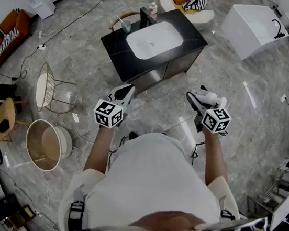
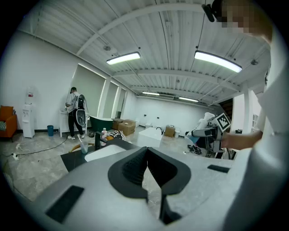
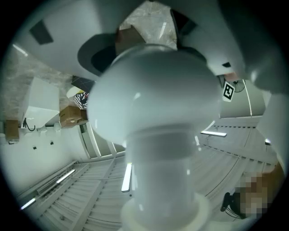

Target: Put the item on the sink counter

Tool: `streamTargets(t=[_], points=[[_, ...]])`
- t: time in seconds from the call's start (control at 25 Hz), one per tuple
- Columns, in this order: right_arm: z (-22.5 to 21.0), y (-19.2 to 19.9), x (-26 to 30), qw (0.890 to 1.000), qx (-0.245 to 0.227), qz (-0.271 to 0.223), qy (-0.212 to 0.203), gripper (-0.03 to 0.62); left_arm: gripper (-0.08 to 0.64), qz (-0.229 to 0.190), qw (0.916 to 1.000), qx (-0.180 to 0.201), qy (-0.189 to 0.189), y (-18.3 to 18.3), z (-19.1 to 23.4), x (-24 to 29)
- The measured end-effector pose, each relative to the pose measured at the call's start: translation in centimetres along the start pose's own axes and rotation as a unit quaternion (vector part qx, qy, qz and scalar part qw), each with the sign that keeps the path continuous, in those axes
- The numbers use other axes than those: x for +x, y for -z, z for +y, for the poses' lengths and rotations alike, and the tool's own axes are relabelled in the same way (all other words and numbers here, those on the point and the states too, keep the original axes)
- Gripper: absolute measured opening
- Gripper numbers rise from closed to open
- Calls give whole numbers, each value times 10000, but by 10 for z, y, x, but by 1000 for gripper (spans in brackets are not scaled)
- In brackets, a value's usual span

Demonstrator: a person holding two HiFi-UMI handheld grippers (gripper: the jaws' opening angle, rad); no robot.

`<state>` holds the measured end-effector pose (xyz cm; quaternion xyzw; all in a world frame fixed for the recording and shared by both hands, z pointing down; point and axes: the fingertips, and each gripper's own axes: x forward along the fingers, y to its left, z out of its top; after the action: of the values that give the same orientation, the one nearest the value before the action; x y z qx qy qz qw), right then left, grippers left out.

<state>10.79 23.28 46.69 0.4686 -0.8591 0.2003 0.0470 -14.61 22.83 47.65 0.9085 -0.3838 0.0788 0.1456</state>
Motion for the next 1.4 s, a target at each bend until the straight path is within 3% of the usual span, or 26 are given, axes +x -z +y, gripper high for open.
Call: streamTargets(t=[0.84, 1.4], points=[[-3, 2, -10, 9999, 83, -53, -70, 359, 5, 41, 10000, 20, -26, 4, -9, 1], [-50, 5, -35, 9997, -132, 110, -200, 357, 5, 69, 9998, -37, -205, 9, -53, 39]])
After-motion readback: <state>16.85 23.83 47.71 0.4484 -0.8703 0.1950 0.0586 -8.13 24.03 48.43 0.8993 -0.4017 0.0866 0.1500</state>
